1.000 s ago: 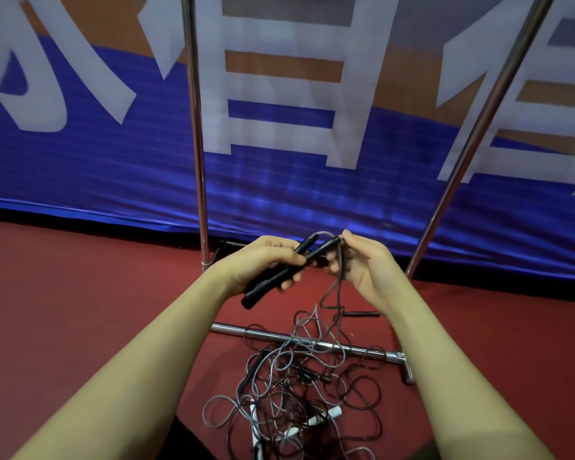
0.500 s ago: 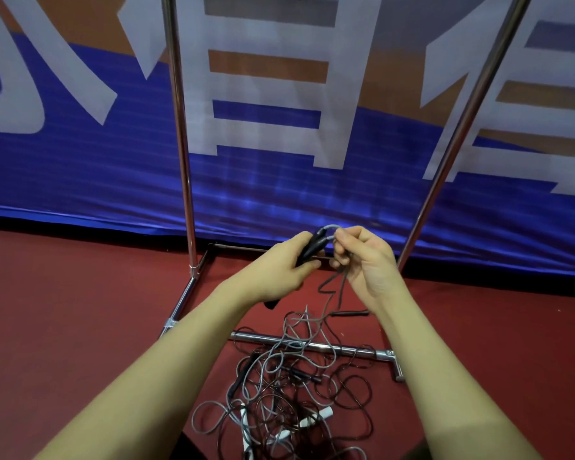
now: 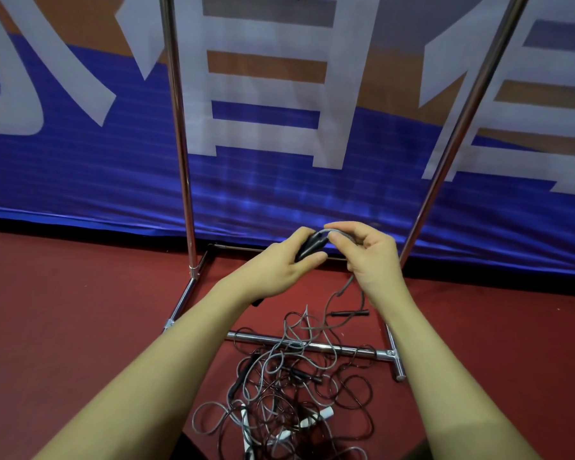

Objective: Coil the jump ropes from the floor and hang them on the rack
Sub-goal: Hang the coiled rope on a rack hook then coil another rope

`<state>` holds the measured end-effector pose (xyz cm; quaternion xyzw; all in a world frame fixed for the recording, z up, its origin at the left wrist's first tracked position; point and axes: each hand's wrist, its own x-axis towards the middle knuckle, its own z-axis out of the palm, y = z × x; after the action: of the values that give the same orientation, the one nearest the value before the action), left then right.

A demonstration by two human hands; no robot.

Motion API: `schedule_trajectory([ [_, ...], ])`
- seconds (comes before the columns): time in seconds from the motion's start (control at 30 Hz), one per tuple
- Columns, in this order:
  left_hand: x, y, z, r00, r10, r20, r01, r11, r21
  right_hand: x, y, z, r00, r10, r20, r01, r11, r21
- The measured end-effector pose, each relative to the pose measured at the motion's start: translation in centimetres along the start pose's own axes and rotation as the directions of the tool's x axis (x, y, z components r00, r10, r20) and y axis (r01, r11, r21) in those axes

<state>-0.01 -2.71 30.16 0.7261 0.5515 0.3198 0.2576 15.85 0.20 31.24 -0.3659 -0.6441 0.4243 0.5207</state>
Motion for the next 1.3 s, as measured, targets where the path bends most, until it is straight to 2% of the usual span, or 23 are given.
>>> schedule_trajectory([
  [0.07,0.2,-0.1,0.1,1.0,-0.013,-0.004,0.013,0.999,0.049,-0.1,0.0,0.2,1.0,-0.005,0.003,0.006,1.0,-0.03],
  [0.13,0.2,-0.2,0.1,1.0,-0.023,-0.01,0.023,0.999,0.026,-0.2,0.1,0.5,1.0,0.021,0.01,-0.021,1.0,-0.015],
  [0.27,0.2,0.1,0.3,1.0,-0.014,0.02,0.018,0.979,-0.201,-0.1,0.1,0.6,0.997,0.07,-0.015,-0.068,0.988,0.142],
  [0.37,0.4,0.6,0.3,0.999,-0.021,0.036,0.031,0.957,-0.289,0.0,0.0,0.4,0.997,0.077,-0.016,-0.071,0.973,0.219],
  [0.6,0.7,1.2,0.4,0.997,-0.072,-0.039,0.059,0.96,-0.273,0.1,0.3,0.3,0.998,0.058,0.023,-0.062,0.956,0.287],
  [0.73,0.6,1.9,0.4,0.98,-0.188,-0.063,0.149,0.908,-0.391,0.2,0.5,0.4,0.999,0.029,0.041,-0.039,0.959,0.282],
  [0.83,0.6,1.9,0.7,0.96,-0.245,-0.134,0.184,0.915,-0.358,0.0,0.4,0.6,0.998,0.055,0.04,-0.064,0.953,0.297],
  [1.07,0.7,0.8,0.6,0.959,-0.235,-0.157,0.162,0.913,-0.374,0.1,0.3,0.4,0.989,0.137,0.058,-0.145,0.976,0.16],
  [1.23,1.0,1.2,0.6,0.935,-0.272,-0.226,0.185,0.921,-0.343,0.1,0.2,0.8,0.989,0.127,0.07,-0.142,0.945,0.295],
  [1.3,0.9,1.5,0.5,0.921,-0.304,-0.243,0.196,0.902,-0.384,0.1,0.1,0.7,0.986,0.13,0.107,-0.155,0.945,0.287],
])
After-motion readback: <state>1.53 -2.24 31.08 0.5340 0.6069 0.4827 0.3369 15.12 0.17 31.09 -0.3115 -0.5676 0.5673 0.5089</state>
